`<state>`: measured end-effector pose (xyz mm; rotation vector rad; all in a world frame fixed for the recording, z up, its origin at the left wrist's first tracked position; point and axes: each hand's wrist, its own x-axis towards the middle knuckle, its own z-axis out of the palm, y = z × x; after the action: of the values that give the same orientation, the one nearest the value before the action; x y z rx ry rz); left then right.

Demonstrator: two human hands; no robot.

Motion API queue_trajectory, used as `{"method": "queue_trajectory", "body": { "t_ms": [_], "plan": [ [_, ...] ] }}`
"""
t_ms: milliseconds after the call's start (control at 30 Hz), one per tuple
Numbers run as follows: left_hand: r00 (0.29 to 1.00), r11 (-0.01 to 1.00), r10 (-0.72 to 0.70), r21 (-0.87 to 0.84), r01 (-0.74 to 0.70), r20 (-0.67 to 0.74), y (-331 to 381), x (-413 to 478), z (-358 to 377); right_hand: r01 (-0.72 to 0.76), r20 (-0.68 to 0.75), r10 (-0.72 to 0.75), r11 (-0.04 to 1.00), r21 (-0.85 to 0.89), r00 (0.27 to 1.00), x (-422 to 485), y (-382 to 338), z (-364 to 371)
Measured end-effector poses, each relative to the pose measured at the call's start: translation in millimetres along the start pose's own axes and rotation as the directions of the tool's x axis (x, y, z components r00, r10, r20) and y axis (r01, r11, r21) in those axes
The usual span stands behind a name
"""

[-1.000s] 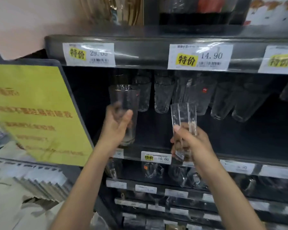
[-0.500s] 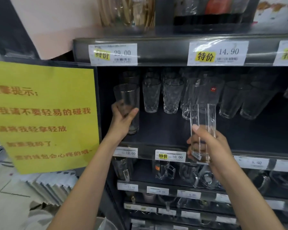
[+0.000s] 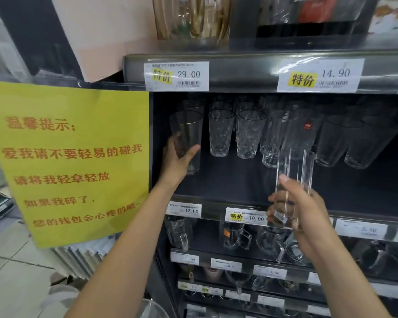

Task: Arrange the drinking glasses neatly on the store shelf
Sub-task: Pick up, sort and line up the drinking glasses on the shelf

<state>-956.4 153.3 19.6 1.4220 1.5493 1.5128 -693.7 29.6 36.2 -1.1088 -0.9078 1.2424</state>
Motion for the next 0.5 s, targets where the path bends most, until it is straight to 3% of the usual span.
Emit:
{"method": "queue_trajectory", "body": {
  "t_ms": [500],
  "plan": [
    [1.000,0.998,-0.019,-0.060,0.018,-0.008,7.0,-2.1,2.7,0.017,-0.040,-0.015,0.999,0.047,0.999,5.4,-3.2,-13.6]
  ]
}}
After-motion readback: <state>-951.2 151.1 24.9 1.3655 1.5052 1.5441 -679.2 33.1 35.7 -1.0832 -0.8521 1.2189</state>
